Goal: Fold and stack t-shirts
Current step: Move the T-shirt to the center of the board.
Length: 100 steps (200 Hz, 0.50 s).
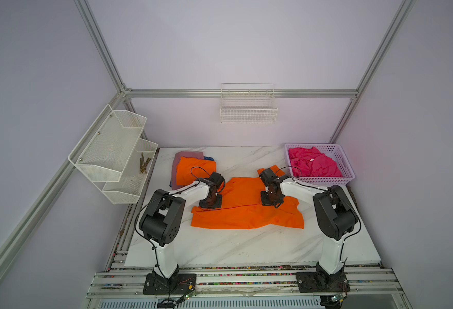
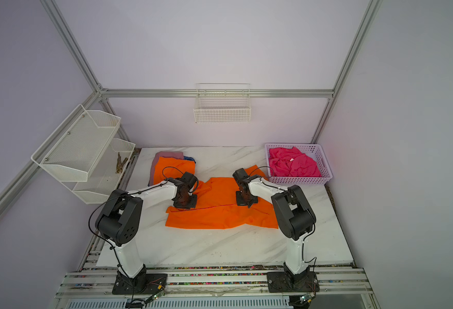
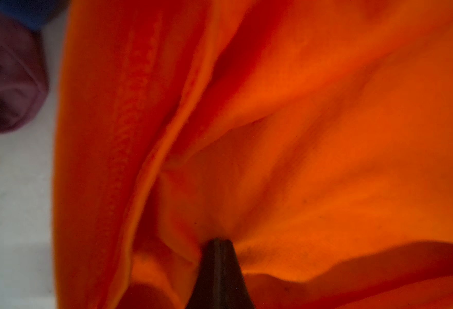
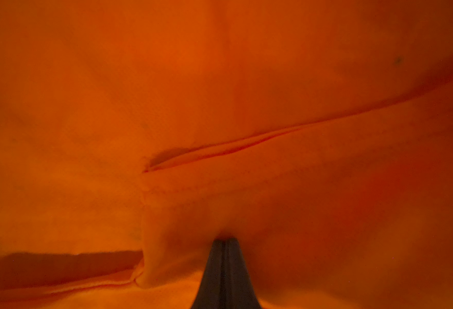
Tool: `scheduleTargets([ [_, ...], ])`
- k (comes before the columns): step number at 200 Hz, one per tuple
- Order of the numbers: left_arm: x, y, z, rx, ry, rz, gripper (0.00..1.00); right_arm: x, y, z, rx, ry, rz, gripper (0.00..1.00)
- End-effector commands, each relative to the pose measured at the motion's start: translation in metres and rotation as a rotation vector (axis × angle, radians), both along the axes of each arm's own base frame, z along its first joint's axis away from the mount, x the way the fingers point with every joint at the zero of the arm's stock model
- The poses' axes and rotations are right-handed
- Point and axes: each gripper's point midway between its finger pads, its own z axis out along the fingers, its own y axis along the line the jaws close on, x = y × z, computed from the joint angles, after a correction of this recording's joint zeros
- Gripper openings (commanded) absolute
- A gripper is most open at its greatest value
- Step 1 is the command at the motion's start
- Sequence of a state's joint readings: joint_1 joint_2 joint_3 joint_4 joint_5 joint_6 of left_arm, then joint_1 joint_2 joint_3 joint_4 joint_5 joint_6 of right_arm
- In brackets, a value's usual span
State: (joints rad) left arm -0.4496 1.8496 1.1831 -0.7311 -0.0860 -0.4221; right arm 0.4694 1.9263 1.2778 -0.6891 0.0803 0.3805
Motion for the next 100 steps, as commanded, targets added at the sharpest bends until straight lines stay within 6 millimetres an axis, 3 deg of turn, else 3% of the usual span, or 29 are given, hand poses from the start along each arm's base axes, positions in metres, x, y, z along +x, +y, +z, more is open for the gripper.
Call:
scheduleTargets([
  [1,-0.067,0.026,-0.024,0.103,0.223,0.056,0.00,-0.032,-0.012,-0.022,-0.045,0.113,0.016,0.00],
  [100,-0.132,0.048,-0.007,0.225,0.252,0.221,0.00,-0.099,-0.025,-0.016,-0.047,0.215,0.036,0.00],
])
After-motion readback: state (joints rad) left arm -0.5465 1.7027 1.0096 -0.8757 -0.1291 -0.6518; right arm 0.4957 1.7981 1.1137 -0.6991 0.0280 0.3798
